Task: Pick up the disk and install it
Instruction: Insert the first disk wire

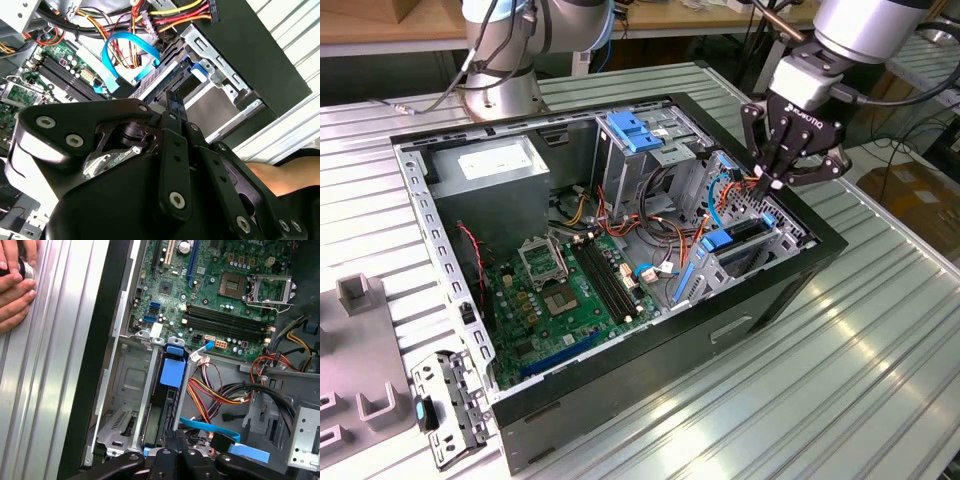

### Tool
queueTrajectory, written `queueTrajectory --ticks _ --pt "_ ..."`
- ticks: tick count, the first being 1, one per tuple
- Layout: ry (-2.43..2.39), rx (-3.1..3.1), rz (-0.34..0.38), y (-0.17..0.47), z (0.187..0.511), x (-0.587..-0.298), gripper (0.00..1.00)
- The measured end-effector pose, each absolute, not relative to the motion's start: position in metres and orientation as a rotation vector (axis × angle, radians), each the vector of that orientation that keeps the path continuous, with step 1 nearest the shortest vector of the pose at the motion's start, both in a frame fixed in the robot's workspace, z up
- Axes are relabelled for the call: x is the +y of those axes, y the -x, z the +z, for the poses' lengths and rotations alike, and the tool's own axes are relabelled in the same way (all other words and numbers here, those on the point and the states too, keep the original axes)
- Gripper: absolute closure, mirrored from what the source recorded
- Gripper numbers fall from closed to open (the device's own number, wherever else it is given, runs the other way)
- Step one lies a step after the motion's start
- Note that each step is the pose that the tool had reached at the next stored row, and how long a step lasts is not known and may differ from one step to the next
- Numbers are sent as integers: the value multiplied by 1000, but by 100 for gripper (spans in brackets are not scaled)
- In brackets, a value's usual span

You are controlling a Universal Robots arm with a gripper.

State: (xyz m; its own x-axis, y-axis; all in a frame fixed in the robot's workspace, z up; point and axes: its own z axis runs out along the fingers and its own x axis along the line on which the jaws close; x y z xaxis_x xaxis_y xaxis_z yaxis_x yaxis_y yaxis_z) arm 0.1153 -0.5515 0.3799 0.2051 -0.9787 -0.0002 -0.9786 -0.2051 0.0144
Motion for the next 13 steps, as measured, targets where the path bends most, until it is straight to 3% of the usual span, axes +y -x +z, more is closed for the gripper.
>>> queueTrajectory --ticks 13 --pt "-2521 -1855 -13 -134 380 -549 89"
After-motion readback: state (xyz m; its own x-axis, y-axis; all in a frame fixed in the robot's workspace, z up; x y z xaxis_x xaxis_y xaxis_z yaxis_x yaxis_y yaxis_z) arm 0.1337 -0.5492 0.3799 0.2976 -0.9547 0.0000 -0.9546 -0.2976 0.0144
